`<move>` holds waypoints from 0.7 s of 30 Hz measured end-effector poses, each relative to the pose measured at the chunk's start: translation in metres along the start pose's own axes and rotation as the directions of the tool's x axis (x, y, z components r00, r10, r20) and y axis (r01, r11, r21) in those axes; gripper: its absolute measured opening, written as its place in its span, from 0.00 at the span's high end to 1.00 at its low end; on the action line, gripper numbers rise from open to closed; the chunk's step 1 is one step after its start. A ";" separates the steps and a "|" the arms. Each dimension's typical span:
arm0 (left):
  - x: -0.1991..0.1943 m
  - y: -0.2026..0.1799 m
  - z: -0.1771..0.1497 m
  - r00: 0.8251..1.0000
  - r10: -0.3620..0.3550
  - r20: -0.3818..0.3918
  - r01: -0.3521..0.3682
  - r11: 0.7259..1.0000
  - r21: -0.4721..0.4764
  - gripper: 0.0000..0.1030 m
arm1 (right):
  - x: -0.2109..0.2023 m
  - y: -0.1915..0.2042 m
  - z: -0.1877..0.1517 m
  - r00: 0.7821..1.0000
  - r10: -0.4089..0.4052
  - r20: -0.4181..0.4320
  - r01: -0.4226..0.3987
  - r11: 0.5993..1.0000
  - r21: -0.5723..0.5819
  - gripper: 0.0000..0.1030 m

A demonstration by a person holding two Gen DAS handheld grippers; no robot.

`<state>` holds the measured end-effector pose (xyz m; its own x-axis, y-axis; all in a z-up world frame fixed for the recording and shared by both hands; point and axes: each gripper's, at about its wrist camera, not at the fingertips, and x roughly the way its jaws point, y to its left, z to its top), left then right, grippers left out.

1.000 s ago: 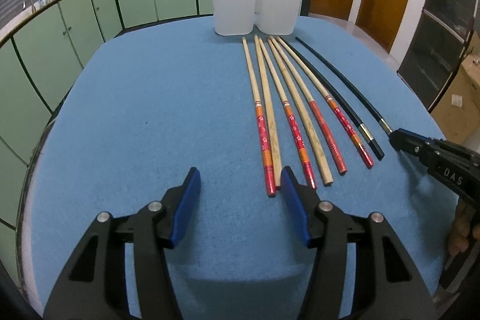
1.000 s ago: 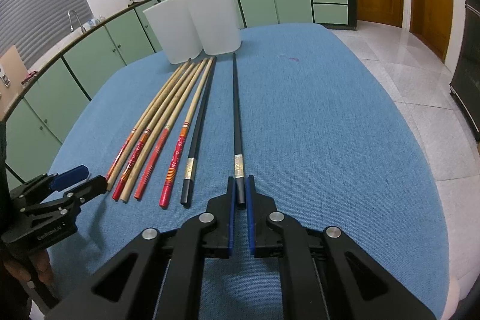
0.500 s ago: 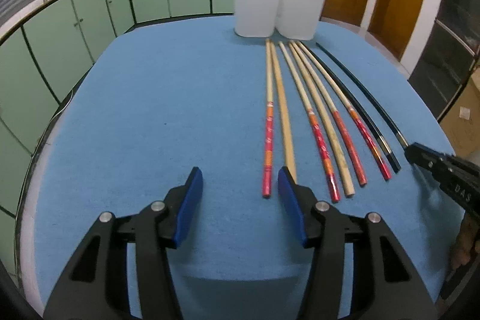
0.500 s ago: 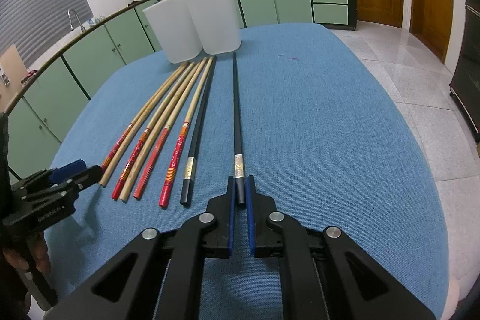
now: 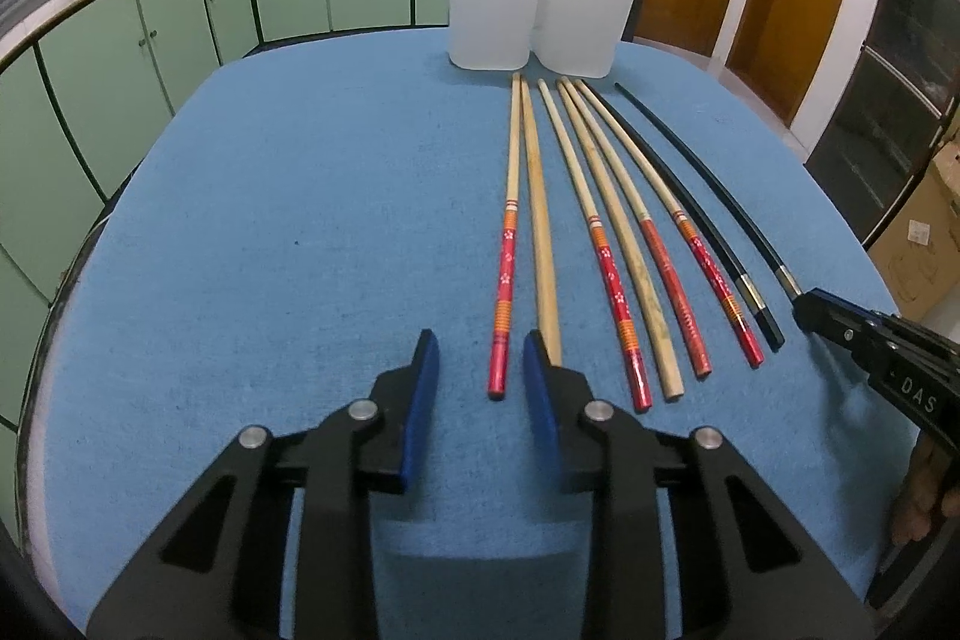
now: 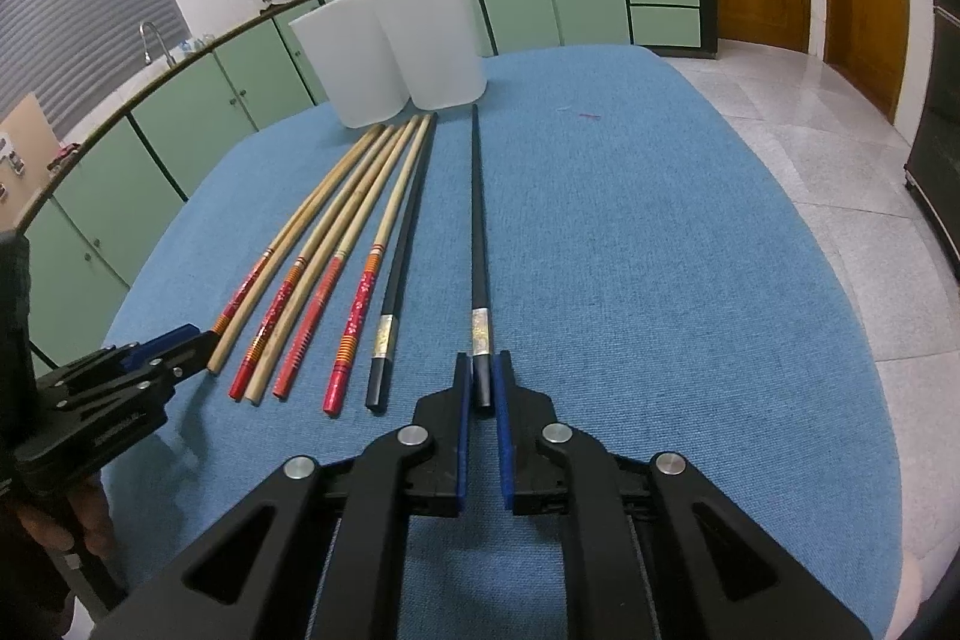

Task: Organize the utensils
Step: 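Grasp a red-tipped wooden chopstick with the left tool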

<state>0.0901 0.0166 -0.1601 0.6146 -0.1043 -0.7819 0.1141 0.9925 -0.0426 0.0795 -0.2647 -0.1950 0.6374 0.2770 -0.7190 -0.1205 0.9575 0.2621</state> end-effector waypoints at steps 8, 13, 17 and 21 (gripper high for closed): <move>0.000 0.000 0.000 1.000 0.011 0.003 -0.011 1.000 -0.009 0.73 | 0.000 0.010 -0.001 1.000 0.007 -0.008 -0.008 0.999 -0.047 0.90; 0.000 0.001 0.000 1.000 0.015 0.002 -0.015 1.000 -0.005 0.73 | 0.000 0.011 -0.001 1.000 0.016 -0.011 -0.016 0.998 -0.054 0.87; 0.001 0.003 0.001 1.000 0.006 0.003 -0.006 1.000 -0.016 0.72 | 0.000 0.014 -0.002 1.000 0.016 -0.012 -0.017 0.998 -0.065 0.84; 0.001 0.003 0.000 1.000 0.009 0.004 -0.009 1.000 -0.016 0.72 | 0.000 0.017 -0.002 1.000 0.012 -0.014 -0.013 0.996 -0.084 0.79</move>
<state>0.0915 0.0196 -0.1609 0.6185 -0.0958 -0.7799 0.0962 0.9943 -0.0458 0.0759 -0.2480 -0.1917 0.6256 0.2892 -0.7245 -0.1923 0.9573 0.2160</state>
